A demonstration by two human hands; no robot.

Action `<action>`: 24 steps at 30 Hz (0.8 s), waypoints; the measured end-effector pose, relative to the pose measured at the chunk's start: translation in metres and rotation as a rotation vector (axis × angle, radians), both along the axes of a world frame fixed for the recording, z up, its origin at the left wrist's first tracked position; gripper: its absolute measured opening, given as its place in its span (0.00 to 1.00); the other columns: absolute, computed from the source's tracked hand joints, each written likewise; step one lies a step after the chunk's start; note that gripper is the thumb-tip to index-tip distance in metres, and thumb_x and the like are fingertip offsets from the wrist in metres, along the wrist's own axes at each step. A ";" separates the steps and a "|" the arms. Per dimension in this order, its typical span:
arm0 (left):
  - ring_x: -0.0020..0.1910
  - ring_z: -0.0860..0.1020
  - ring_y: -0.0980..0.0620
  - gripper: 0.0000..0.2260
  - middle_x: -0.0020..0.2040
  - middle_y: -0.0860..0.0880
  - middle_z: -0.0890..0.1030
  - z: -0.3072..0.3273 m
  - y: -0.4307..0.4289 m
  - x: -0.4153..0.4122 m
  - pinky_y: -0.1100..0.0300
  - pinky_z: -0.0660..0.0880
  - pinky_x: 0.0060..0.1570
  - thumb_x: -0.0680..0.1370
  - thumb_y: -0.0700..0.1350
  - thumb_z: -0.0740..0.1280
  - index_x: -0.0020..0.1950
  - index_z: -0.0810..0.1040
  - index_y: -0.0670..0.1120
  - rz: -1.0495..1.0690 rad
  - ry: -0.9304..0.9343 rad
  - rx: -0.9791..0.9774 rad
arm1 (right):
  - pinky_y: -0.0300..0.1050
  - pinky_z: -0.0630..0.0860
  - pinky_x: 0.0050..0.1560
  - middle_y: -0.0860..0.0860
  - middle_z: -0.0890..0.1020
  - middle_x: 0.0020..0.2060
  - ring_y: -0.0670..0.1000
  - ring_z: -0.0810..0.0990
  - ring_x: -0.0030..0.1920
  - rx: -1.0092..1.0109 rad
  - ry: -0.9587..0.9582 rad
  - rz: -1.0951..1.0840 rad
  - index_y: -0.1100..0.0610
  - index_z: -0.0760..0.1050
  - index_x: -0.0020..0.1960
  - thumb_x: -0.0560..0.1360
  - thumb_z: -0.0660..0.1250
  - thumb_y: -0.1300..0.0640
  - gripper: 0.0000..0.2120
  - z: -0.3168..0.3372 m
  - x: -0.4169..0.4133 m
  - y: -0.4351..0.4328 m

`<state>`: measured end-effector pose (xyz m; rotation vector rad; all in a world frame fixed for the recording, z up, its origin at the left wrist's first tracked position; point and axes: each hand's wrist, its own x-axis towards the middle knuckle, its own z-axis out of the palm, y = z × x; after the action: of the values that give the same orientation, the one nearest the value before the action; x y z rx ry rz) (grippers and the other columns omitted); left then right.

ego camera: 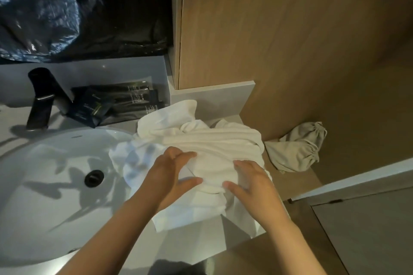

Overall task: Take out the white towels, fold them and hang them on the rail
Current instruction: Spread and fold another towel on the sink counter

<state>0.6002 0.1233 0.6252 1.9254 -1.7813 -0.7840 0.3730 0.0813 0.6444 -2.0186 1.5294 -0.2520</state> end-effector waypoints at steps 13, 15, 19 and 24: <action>0.35 0.73 0.51 0.27 0.52 0.47 0.73 -0.013 -0.010 -0.008 0.61 0.73 0.36 0.66 0.50 0.80 0.58 0.72 0.43 0.171 -0.005 -0.219 | 0.37 0.69 0.48 0.46 0.76 0.50 0.47 0.73 0.53 -0.006 0.004 -0.055 0.51 0.76 0.59 0.75 0.69 0.43 0.17 -0.006 -0.035 -0.003; 0.36 0.75 0.52 0.26 0.50 0.49 0.74 -0.007 -0.010 -0.008 0.59 0.75 0.38 0.67 0.52 0.79 0.59 0.74 0.45 0.205 0.004 -0.195 | 0.33 0.68 0.40 0.44 0.75 0.41 0.45 0.75 0.44 -0.022 -0.081 -0.035 0.46 0.74 0.46 0.76 0.68 0.47 0.05 -0.002 -0.036 -0.005; 0.30 0.75 0.54 0.16 0.42 0.49 0.77 0.011 -0.011 -0.003 0.61 0.72 0.33 0.69 0.56 0.75 0.36 0.76 0.45 0.271 0.013 -0.188 | 0.34 0.66 0.35 0.44 0.71 0.33 0.42 0.70 0.33 -0.059 -0.299 -0.072 0.45 0.69 0.36 0.77 0.68 0.49 0.13 0.011 -0.036 -0.009; 0.37 0.74 0.56 0.07 0.40 0.53 0.77 0.052 -0.010 -0.001 0.74 0.66 0.43 0.69 0.45 0.77 0.41 0.82 0.45 0.268 0.040 -0.495 | 0.35 0.65 0.35 0.48 0.74 0.34 0.46 0.71 0.34 -0.234 -0.493 -0.053 0.54 0.75 0.39 0.77 0.67 0.49 0.11 0.054 -0.022 -0.021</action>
<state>0.5993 0.1138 0.6775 1.7407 -1.4740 -0.2534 0.3514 0.0599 0.6988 -1.8953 1.2809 -0.9144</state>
